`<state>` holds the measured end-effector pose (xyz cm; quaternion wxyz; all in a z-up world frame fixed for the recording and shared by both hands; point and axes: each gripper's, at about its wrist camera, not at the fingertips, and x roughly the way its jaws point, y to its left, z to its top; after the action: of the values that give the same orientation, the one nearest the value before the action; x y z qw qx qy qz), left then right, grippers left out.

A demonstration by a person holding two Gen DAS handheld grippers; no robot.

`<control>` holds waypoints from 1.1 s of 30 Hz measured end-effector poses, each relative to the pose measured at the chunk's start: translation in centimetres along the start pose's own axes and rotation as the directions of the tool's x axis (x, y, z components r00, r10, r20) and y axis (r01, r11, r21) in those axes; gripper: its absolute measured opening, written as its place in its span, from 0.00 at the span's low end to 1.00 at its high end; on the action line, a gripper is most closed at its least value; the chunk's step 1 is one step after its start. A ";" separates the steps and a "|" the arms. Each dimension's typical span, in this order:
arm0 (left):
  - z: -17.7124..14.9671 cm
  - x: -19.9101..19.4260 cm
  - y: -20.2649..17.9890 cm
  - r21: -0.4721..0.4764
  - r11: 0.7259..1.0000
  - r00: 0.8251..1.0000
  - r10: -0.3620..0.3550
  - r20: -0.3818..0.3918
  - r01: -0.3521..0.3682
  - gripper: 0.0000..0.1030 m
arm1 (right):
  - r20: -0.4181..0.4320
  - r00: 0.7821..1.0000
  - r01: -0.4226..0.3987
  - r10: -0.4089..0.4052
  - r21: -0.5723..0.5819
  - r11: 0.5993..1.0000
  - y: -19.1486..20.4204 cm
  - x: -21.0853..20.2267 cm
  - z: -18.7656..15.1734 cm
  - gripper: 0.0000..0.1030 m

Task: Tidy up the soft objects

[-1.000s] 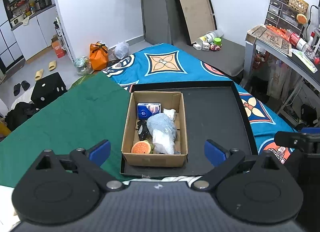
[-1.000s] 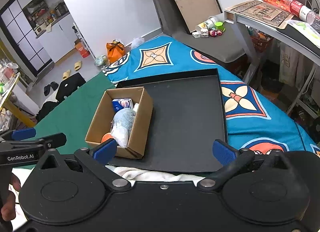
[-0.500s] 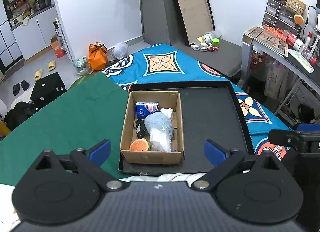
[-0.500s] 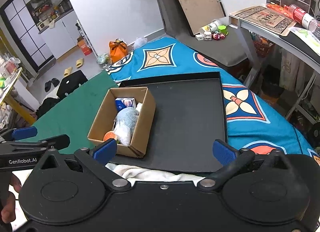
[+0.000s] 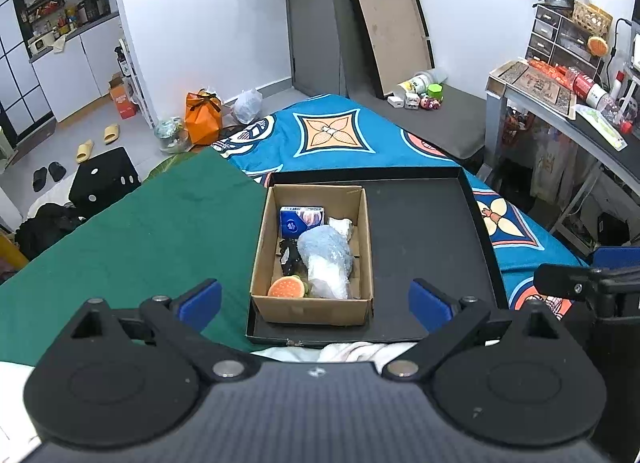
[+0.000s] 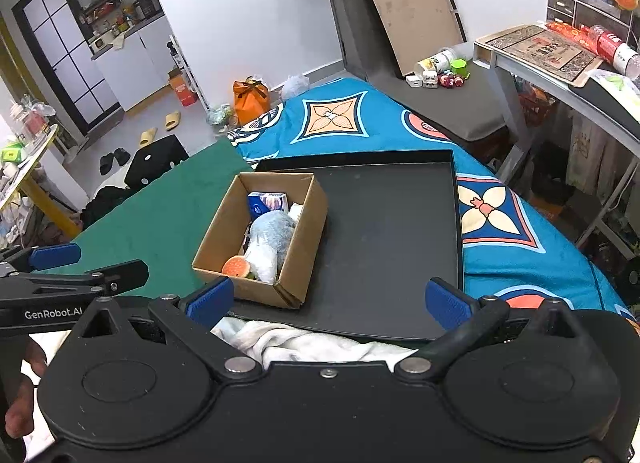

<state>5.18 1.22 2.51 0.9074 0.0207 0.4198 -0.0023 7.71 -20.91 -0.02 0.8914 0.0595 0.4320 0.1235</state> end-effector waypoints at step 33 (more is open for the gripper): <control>-2.1 -2.5 -1.1 0.041 0.999 0.999 0.010 0.049 -0.012 0.96 | 0.044 0.999 -0.002 0.003 -0.004 1.000 0.7 -2.1 -2.0 1.00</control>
<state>1.95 0.18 2.99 0.9168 0.0415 0.3972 -0.0063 4.78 -20.81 0.46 0.9007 0.0610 0.4118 0.1241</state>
